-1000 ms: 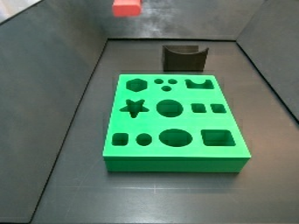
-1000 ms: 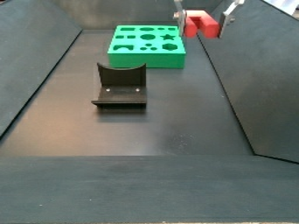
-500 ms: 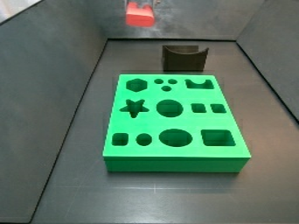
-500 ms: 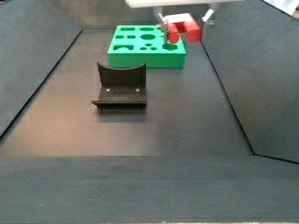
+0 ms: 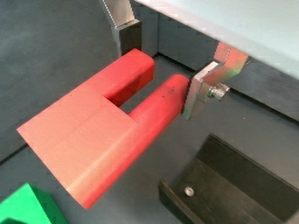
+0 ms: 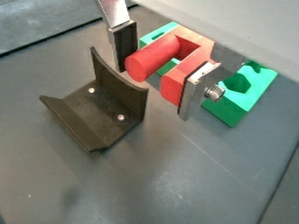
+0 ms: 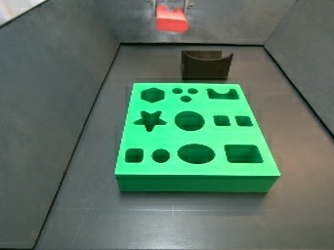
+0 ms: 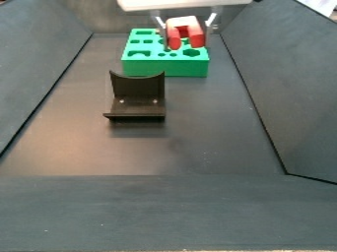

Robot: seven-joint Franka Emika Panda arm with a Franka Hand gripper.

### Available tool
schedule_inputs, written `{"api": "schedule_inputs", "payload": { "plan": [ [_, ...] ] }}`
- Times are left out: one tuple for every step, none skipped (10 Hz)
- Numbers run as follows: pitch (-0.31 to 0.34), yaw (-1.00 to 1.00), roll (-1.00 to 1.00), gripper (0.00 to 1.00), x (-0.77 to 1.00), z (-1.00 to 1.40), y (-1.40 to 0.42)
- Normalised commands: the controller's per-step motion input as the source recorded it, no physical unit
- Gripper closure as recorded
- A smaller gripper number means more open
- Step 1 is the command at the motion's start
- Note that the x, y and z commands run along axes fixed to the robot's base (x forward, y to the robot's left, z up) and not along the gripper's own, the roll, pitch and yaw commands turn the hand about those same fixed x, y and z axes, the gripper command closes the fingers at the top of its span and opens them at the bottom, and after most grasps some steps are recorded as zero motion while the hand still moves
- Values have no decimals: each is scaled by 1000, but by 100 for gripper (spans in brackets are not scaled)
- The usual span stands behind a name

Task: Pick up the square-circle object. Move up. Rotate the square-circle object. Place the square-circle object on the fixture. Regrasp the square-circle object. Move to above the board. Insert the square-circle object.
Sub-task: Place the square-circle object on the fixture.

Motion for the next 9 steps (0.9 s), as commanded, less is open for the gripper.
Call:
{"api": "schedule_inputs", "payload": {
  "plan": [
    [152, 27, -25, 100, 654, -4, -10],
    [158, 26, -17, 100, 566, 0, -6],
    [166, 27, -8, 100, 455, 6, -3],
    [-129, 61, -1000, 100, 1000, 364, 302],
    [-124, 59, -1000, 100, 1000, 386, 325],
    [-80, 38, -1000, 100, 952, 265, 272],
    [-49, 38, -1000, 100, 858, 139, 170],
    [-20, 38, -1000, 100, 801, 94, 129],
    [39, 29, -955, 100, 691, 55, 88]
  ]
}}
